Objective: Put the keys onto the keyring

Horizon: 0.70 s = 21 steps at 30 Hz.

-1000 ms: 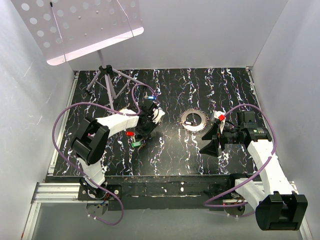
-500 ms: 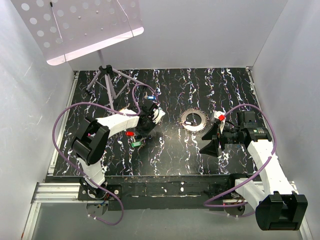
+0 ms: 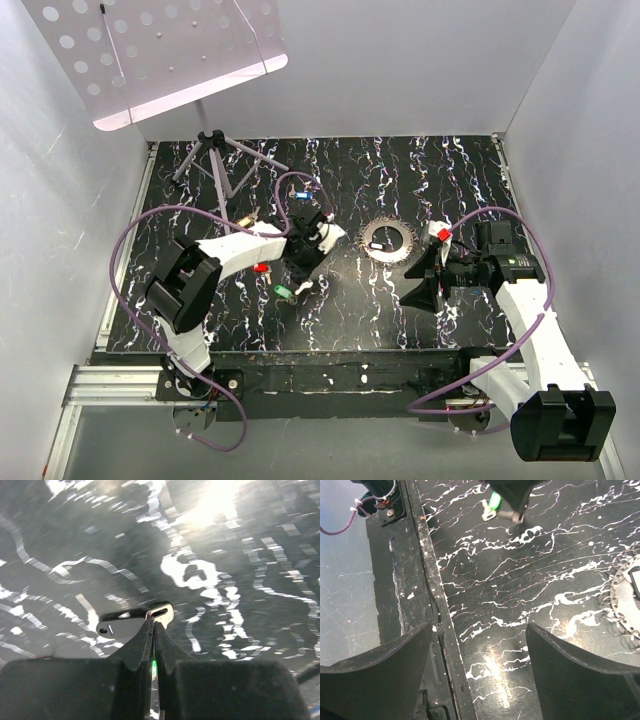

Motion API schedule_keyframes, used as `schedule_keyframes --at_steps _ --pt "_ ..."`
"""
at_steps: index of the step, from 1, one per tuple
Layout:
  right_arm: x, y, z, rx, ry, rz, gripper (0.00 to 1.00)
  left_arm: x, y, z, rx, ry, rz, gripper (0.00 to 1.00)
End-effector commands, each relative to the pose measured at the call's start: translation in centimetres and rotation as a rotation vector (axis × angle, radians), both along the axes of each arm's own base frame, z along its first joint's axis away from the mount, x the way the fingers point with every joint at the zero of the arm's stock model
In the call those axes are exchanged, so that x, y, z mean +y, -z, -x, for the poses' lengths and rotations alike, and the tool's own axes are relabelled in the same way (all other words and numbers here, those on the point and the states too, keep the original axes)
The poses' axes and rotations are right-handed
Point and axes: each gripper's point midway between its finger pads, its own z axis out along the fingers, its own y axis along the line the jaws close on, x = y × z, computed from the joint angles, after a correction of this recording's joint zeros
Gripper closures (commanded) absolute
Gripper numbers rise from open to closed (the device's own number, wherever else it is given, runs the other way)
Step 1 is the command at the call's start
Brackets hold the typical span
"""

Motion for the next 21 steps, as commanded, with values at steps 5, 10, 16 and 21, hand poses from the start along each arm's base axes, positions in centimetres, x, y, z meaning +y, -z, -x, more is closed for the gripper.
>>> schedule_keyframes --at_steps 5,10,16,21 --pt "-1.7 -3.1 -1.9 -0.093 0.113 0.021 0.21 -13.5 -3.2 2.7 0.049 0.112 0.282 1.0" --pt "-2.5 -4.2 -2.2 -0.125 0.161 0.011 0.23 -20.6 -2.6 4.0 0.077 0.164 0.326 1.0" --pt "-2.5 -5.3 -1.6 -0.148 0.159 -0.014 0.24 -24.5 -1.8 3.8 0.1 0.165 0.337 1.0" --pt "-2.6 -5.5 -1.5 -0.154 0.16 -0.015 0.24 -25.7 -1.4 3.6 0.098 0.16 0.342 1.0"
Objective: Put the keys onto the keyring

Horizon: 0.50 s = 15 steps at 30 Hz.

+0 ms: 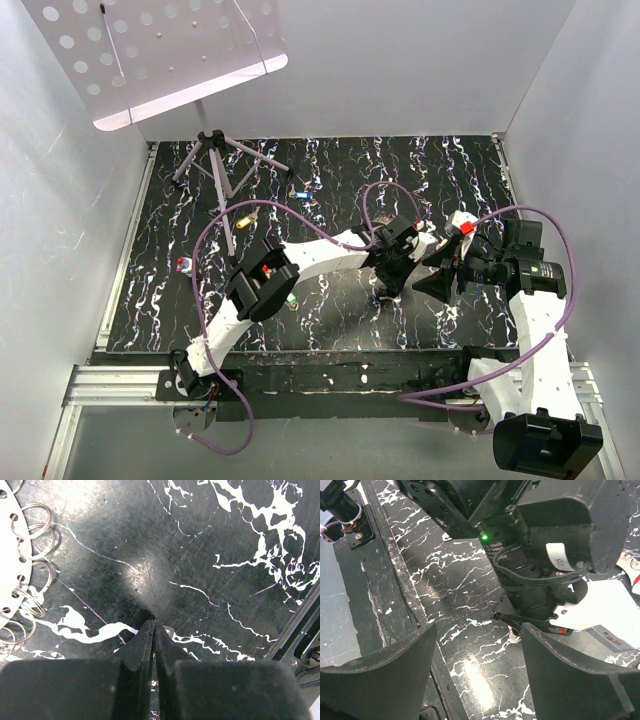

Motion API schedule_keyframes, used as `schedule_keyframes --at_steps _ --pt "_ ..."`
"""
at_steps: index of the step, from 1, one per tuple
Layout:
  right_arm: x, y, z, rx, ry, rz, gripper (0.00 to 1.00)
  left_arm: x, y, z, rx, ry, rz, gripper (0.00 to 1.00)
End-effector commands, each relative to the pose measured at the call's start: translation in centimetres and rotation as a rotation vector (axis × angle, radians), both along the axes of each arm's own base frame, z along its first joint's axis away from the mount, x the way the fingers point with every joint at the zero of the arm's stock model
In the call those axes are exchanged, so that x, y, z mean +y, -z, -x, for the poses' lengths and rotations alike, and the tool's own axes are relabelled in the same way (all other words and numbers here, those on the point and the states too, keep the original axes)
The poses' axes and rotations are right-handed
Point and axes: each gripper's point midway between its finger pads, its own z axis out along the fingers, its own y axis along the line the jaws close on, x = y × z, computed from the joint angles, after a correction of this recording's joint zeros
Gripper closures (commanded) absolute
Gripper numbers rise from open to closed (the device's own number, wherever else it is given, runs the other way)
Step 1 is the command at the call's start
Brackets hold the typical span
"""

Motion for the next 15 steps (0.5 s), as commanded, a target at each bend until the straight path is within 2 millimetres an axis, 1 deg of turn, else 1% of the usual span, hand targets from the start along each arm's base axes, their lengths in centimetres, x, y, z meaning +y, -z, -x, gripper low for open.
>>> schedule_keyframes --at_steps 1,5,6,10,12,15 --pt "0.3 -1.8 0.3 -0.047 -0.018 -0.024 0.24 -0.7 -0.6 -0.5 0.009 -0.023 0.007 1.0" --pt "0.3 -1.8 0.4 -0.05 -0.018 -0.025 0.24 -0.5 0.6 -0.6 0.014 -0.04 -0.031 1.0" --pt "0.3 -1.8 0.5 -0.047 -0.02 -0.027 0.24 -0.5 0.7 -0.6 0.01 -0.041 -0.035 1.0" --pt "0.3 -1.9 0.5 -0.051 -0.022 -0.031 0.24 -0.6 -0.2 -0.9 -0.015 -0.059 -0.03 1.0" --pt "0.4 -1.9 0.5 -0.05 -0.027 -0.036 0.24 -0.6 -0.8 -1.2 -0.026 -0.071 -0.025 0.91" --pt "0.4 -2.0 0.6 -0.051 -0.032 -0.04 0.24 -0.7 -1.8 -1.3 -0.03 -0.082 -0.01 0.83"
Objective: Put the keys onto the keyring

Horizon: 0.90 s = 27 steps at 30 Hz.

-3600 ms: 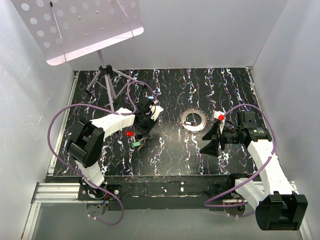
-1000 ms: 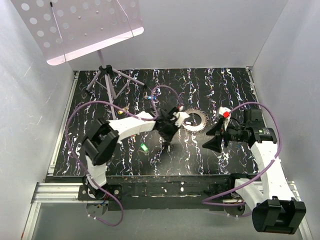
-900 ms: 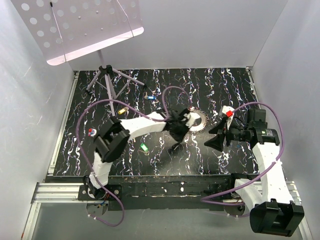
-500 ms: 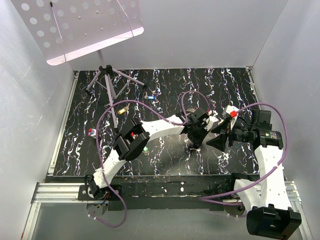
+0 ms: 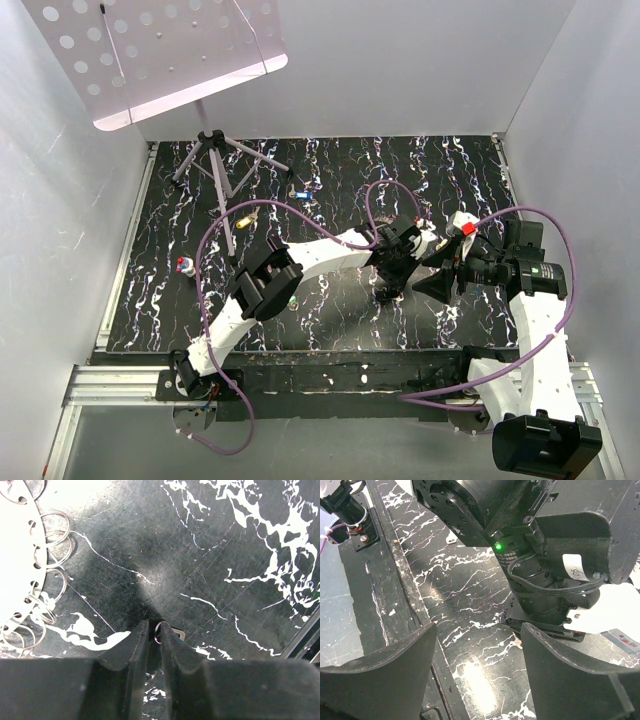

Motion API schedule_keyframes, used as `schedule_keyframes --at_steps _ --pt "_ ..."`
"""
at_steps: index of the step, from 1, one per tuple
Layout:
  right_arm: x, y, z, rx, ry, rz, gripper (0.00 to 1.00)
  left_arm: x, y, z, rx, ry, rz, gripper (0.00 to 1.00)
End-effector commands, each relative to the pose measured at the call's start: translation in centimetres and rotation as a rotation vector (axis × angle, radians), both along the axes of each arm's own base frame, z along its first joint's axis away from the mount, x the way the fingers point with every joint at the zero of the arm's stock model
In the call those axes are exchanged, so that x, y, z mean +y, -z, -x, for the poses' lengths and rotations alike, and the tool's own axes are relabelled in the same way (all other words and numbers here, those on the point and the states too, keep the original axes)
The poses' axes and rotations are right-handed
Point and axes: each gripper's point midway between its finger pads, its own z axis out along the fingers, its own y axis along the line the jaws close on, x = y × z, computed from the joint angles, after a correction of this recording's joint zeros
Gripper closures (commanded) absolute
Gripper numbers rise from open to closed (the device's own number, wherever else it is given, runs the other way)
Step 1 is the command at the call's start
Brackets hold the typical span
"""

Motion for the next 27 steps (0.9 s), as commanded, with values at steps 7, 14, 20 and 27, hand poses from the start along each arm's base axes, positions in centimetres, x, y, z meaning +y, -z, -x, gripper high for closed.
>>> schedule_keyframes --at_steps 7,14,20,27 --pt "0.2 -2.2 0.7 -0.062 -0.031 -0.045 0.24 0.4 -8.0 -1.6 -0.14 -0.08 0.094 0.68" --pt "0.0 -2.1 0.8 -0.071 -0.024 -0.068 0.24 5.4 -13.3 -2.2 -0.26 -0.129 0.125 0.59" --pt "-0.3 -1.7 0.1 -0.073 -0.036 -0.045 0.24 14.4 -18.7 -2.3 -0.364 -0.208 0.193 0.33" --pt "-0.3 -2.3 -2.6 -0.071 -0.076 -0.08 0.24 23.0 -21.1 -0.6 -0.432 -0.266 0.351 0.02"
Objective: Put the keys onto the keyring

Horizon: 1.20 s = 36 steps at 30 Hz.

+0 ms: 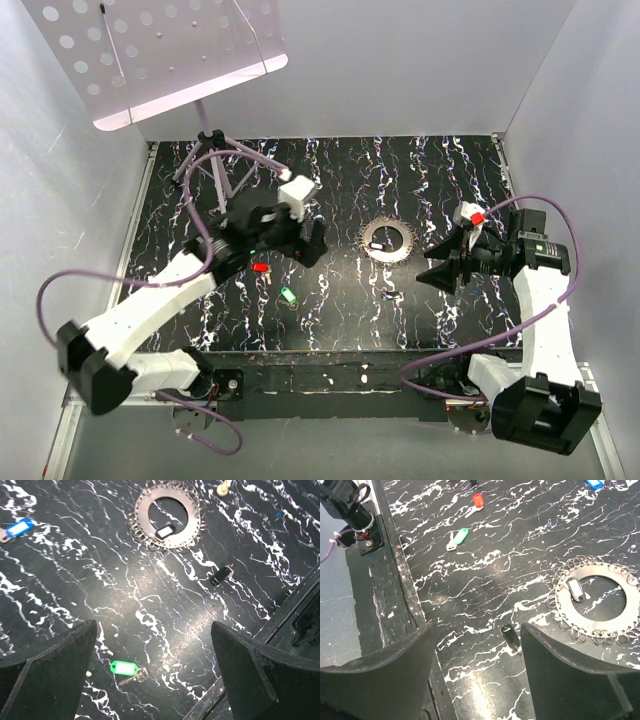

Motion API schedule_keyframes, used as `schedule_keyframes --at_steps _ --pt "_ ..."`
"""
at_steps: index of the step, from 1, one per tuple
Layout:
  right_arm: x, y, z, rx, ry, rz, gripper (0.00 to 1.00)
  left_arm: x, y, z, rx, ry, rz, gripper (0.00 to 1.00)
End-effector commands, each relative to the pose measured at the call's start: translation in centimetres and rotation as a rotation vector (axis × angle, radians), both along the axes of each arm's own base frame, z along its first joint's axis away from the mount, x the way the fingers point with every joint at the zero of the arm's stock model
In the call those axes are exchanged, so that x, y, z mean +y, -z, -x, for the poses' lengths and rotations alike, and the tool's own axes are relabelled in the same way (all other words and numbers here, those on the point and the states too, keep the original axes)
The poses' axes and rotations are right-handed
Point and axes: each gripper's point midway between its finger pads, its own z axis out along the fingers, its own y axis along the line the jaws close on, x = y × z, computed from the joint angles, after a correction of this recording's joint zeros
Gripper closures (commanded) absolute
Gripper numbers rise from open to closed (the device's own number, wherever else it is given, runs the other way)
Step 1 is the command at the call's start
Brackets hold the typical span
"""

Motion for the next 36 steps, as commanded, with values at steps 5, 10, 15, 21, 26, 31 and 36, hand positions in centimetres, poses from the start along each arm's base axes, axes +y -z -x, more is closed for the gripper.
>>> schedule_keyframes --at_steps 5,10,15,21,26,31,36 --pt "1.2 -0.1 -3.5 0.051 -0.095 0.025 0.27 3.9 2.4 2.3 -0.079 0.055 0.036 0.02" --pt "2.3 2.9 -5.5 0.218 -0.1 0.139 0.31 4.6 3.7 1.4 -0.087 0.047 -0.043 0.02" --pt "2.2 5.1 -8.3 0.352 -0.035 0.209 0.35 4.6 3.9 1.3 -0.08 0.046 -0.04 0.02" --pt "0.9 8.5 -13.2 0.528 0.152 0.322 0.45 4.5 4.3 1.0 -0.065 0.048 -0.041 0.02" --pt "-0.2 10.5 -17.3 0.625 0.318 0.38 0.48 5.0 4.7 0.4 -0.061 0.021 -0.057 0.02" --pt "-0.7 11.4 -18.5 0.668 0.408 0.39 0.49 5.9 4.4 0.0 -0.073 -0.009 -0.069 0.02" --pt "-1.1 11.7 -19.6 0.71 0.482 0.344 0.51 6.4 4.4 -0.1 -0.078 -0.02 -0.083 0.02"
